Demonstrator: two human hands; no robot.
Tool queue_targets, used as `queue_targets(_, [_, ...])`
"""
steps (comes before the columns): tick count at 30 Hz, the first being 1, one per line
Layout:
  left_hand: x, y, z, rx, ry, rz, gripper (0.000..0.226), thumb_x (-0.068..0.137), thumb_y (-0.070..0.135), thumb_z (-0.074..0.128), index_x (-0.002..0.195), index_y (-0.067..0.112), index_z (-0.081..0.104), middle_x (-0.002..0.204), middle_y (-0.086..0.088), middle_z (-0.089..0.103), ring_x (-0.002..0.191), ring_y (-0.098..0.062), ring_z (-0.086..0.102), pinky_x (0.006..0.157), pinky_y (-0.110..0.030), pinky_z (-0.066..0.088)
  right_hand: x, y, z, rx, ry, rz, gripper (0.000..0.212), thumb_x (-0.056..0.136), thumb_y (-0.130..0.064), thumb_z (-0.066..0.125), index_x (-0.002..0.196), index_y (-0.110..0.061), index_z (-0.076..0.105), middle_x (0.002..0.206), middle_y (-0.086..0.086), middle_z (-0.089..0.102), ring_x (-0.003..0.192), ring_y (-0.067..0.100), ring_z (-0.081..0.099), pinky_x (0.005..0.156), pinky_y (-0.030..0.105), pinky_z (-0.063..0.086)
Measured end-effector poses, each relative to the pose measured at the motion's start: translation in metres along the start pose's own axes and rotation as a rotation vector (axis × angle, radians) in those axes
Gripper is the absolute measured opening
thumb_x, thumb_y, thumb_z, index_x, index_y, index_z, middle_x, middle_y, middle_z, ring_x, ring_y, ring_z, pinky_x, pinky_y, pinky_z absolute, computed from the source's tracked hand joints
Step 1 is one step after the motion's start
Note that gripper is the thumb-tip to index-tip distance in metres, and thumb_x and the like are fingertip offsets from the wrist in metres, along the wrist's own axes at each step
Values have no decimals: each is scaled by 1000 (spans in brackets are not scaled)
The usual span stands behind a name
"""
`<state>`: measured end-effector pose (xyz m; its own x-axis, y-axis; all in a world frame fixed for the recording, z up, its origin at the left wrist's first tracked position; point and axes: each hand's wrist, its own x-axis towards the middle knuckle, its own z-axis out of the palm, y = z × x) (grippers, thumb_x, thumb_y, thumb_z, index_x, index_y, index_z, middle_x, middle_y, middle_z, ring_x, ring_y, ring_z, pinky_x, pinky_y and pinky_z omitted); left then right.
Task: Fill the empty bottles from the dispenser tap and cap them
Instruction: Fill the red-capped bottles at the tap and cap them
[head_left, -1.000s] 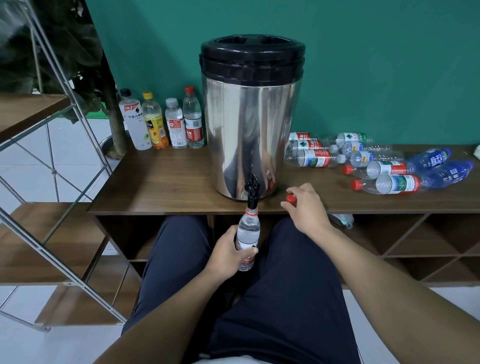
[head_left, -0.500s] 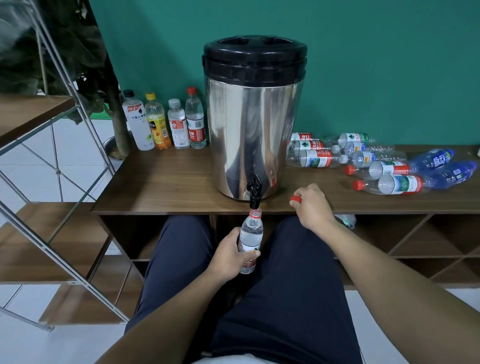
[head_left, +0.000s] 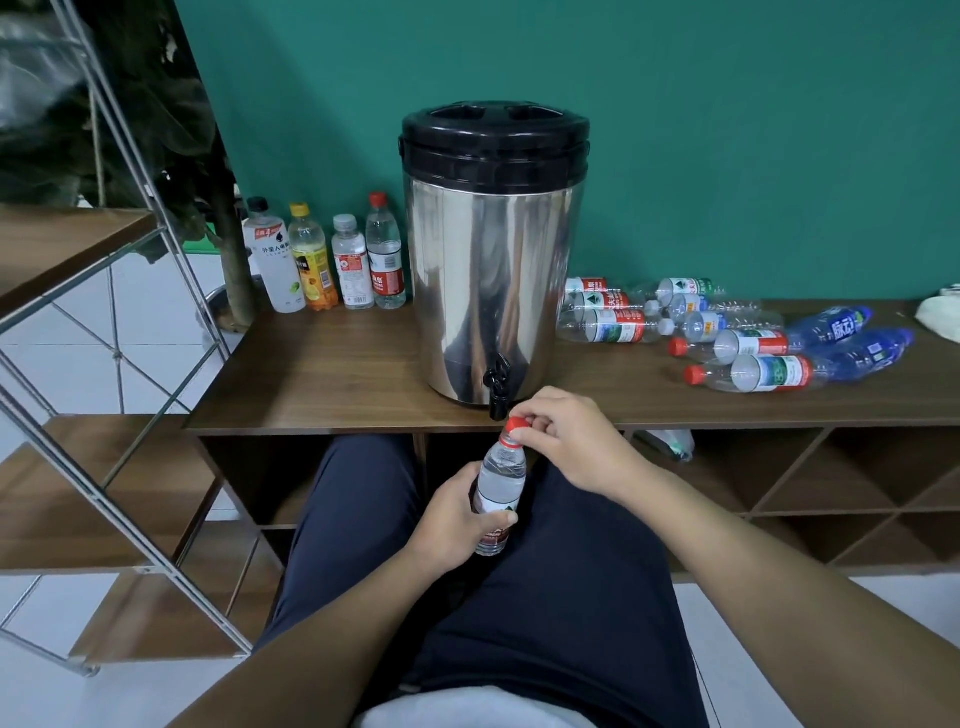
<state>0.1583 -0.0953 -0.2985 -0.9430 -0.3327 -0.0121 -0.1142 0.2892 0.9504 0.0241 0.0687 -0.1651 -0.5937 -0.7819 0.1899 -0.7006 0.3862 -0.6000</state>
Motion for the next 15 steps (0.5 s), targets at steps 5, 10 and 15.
queue_targets(5, [-11,15,-12,7,-8,43,63,83,17,96,137,30,67,123,11,79,117,-10,74,108,-31,56,-4,-25,-21,-157,-149,-119,23,108,-25,74,130,-25,79,118,-12,64,89,-8,58,84,17,42])
queue_targets(10, [-19,33,-35,47,-10,84,60,84,14,95,136,29,69,120,11,79,112,-9,75,100,-27,58,3,-58,-44,-306,-230,-259,28,111,-23,68,138,-24,76,131,-11,65,113,2,61,103,23,46])
queue_targets(15, [-27,54,-60,82,18,121,62,82,19,97,135,33,70,119,16,79,110,-5,75,98,-27,59,19,-99,-60,-470,-272,-228,22,111,-41,65,120,-25,77,111,-7,60,97,16,62,94,43,54])
